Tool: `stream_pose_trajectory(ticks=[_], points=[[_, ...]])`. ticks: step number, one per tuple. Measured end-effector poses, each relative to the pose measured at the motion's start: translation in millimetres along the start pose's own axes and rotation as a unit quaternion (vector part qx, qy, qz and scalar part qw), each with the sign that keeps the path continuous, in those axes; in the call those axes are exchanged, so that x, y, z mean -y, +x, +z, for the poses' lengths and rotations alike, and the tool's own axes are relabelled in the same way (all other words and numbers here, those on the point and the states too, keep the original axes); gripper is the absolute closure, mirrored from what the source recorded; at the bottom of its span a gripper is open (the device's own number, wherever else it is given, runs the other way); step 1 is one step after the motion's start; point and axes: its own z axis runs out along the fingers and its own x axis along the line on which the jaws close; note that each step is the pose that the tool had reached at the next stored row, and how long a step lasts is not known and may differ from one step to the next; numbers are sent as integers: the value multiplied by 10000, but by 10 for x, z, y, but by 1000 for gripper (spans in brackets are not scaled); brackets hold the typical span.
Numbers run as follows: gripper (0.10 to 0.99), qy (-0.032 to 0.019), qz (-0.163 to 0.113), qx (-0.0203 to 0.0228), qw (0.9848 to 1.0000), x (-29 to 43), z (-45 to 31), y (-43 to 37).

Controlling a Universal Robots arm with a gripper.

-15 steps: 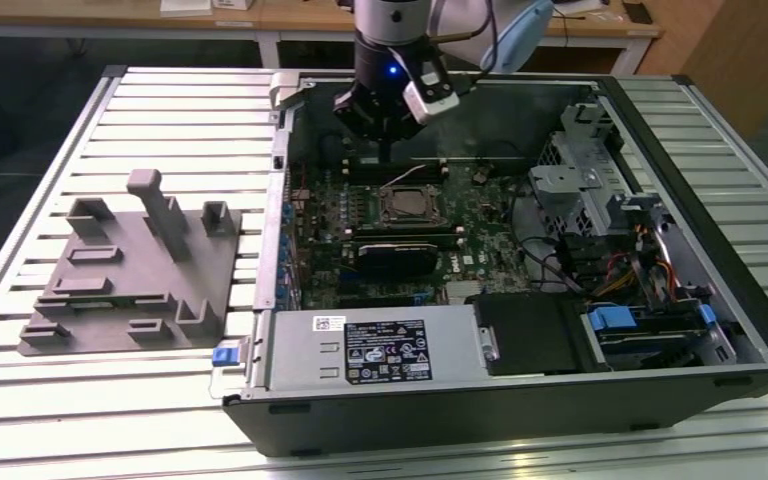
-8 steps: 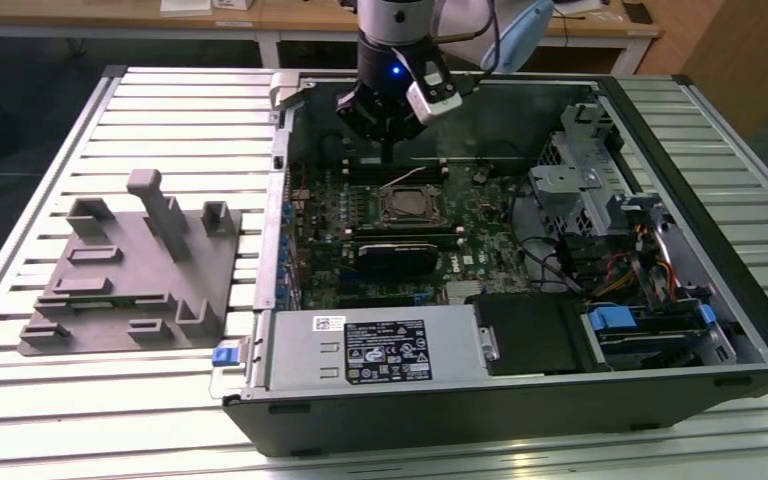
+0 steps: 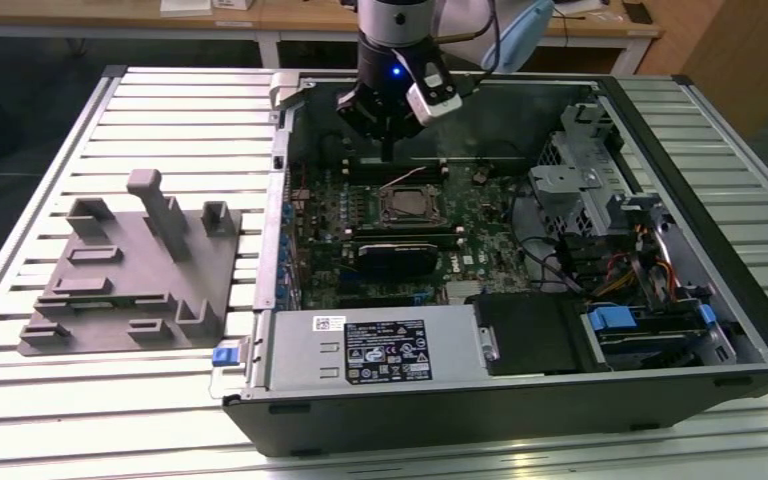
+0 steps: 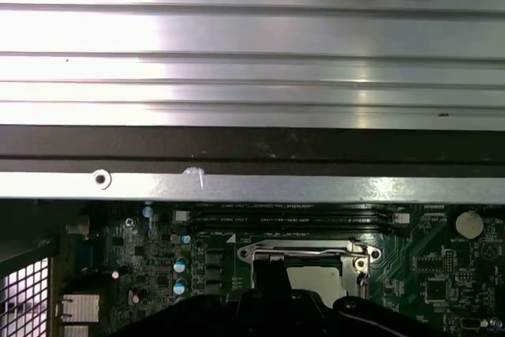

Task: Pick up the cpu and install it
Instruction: 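Install the first cpu locking lever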

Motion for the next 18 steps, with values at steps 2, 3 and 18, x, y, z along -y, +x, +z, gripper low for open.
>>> stream_pose_trajectory(ticks=[2,3,18], points=[[980,0,0,0,10000,1,2,0],[980,0,-1,0,10000,1,2,0],[980,1,-1,0,10000,77,13,-205]])
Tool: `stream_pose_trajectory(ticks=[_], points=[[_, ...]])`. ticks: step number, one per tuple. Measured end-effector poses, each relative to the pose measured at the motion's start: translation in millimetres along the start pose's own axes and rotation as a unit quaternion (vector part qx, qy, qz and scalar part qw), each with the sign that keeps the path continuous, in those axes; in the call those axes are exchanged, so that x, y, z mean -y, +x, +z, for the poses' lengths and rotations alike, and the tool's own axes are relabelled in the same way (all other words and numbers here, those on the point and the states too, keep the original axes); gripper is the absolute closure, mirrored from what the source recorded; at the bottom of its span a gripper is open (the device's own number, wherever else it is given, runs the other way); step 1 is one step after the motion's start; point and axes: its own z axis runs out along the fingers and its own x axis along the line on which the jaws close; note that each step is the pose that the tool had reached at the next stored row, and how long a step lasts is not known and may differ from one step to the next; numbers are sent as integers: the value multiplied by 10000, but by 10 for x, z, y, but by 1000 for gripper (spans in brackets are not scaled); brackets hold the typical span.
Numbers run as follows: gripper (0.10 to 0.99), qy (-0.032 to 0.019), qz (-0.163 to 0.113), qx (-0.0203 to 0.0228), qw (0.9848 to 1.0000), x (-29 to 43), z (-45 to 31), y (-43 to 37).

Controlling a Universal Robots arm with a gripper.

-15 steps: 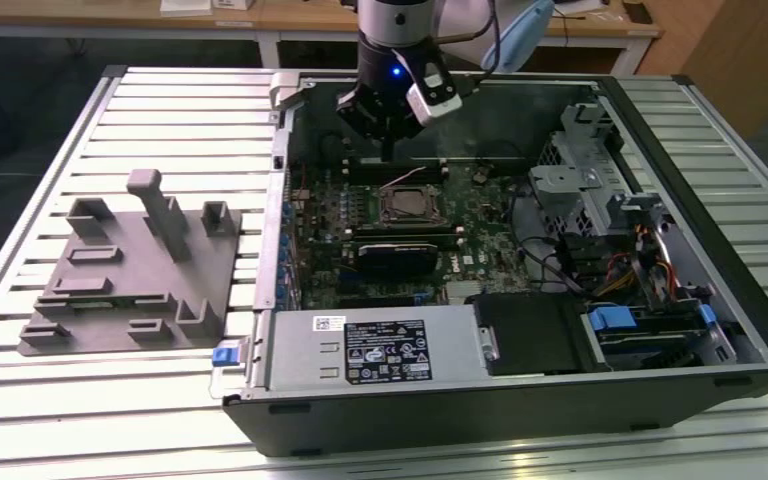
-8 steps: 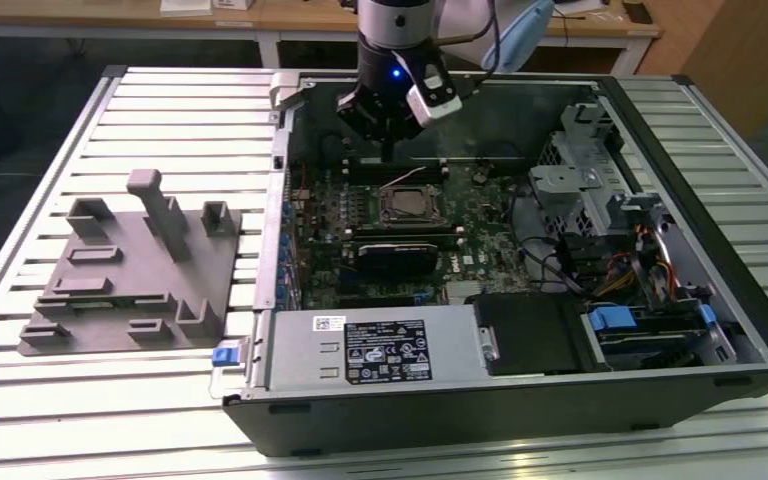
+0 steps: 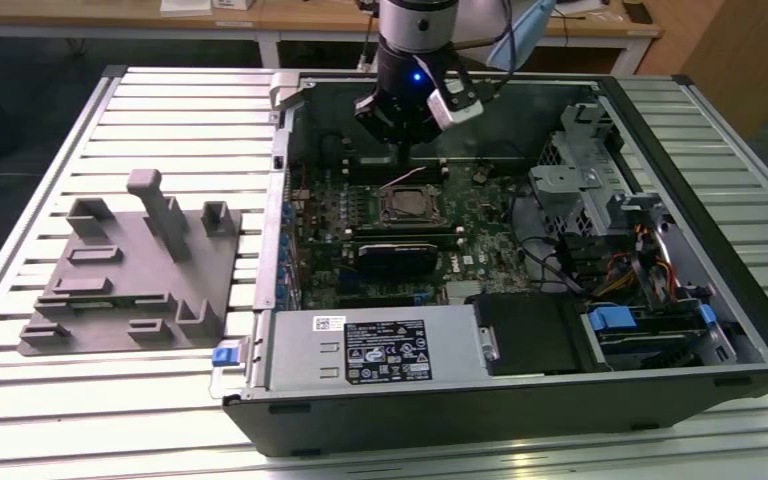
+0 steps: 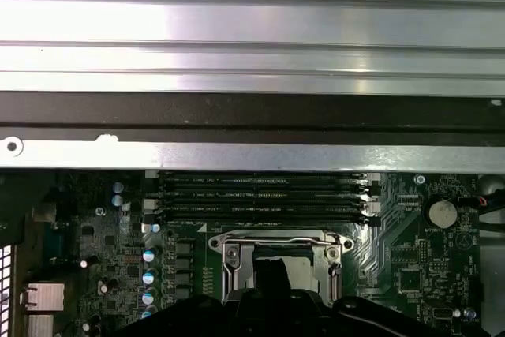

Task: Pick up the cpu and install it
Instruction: 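Install the first cpu locking lever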

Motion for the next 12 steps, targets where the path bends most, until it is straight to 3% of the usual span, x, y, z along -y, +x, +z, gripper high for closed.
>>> stream_pose_trajectory(ticks=[12], points=[[980,0,0,0,10000,-6,-97,-1]])
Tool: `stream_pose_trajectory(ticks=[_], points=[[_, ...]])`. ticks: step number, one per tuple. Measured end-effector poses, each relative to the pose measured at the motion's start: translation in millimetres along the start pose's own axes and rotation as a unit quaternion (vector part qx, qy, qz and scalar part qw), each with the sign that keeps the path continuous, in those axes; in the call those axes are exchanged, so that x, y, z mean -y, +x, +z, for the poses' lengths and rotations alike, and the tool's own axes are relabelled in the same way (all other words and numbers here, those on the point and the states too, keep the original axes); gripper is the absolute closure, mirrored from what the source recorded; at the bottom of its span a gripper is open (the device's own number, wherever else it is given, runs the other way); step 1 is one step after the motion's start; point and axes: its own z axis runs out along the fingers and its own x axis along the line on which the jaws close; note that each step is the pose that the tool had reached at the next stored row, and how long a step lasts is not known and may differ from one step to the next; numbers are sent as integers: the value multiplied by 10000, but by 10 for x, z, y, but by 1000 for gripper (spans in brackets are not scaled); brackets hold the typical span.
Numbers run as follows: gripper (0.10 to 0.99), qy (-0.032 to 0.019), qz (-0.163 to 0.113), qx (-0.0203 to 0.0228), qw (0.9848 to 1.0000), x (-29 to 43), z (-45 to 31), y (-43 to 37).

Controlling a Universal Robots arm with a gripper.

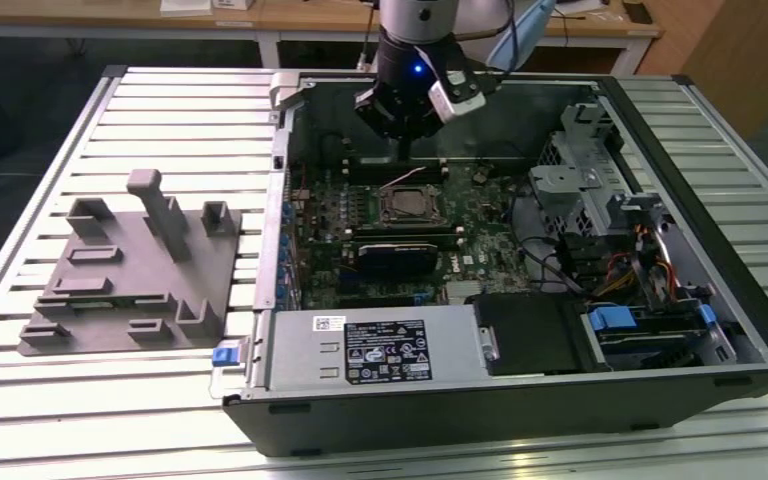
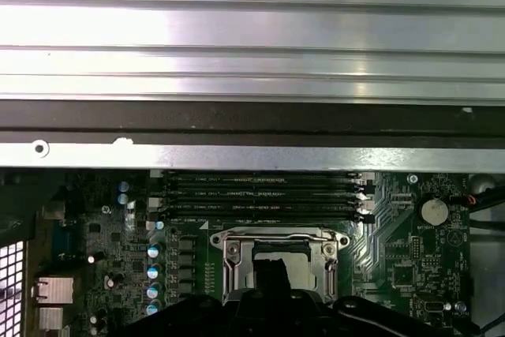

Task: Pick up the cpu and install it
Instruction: 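Install the first cpu locking lever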

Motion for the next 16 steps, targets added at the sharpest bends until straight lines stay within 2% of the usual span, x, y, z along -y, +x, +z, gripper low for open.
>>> stream_pose_trajectory(ticks=[16], points=[[980,0,0,0,10000,-7,-113,-1]])
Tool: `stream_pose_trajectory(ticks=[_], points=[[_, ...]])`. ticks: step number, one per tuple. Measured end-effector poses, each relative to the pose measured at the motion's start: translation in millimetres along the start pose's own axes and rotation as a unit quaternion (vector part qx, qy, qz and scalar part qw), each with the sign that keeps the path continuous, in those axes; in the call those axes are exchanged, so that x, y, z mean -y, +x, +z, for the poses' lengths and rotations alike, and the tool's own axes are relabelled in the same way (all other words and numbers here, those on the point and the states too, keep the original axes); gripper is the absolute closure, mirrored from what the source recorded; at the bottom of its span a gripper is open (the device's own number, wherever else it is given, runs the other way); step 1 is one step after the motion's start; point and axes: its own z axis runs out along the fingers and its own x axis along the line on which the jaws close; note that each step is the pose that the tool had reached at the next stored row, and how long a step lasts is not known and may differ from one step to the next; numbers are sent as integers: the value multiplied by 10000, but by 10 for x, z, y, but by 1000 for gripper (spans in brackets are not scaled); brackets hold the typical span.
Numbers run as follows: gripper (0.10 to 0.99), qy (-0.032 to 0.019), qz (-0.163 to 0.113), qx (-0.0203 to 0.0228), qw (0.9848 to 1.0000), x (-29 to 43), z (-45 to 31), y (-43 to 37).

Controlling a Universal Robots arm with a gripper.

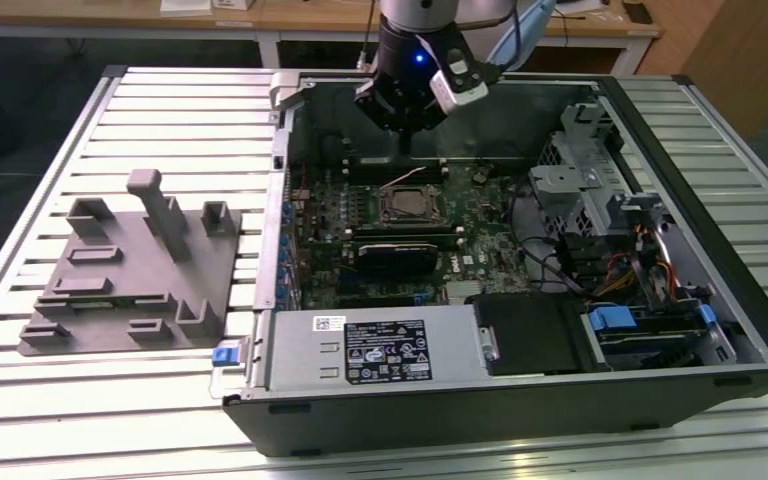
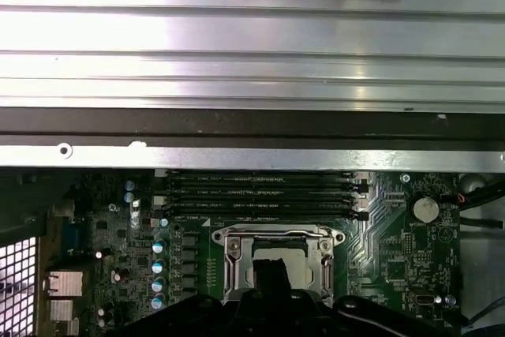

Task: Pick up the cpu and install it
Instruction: 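Install the first cpu locking lever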

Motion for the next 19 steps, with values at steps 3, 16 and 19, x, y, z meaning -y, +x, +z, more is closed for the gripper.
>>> stream_pose_trajectory(ticks=[3,16,19], points=[[980,0,0,0,10000,-1,-21,0],[980,0,0,0,10000,-5,-74,-1],[980,0,0,0,10000,-4,-74,-1]])
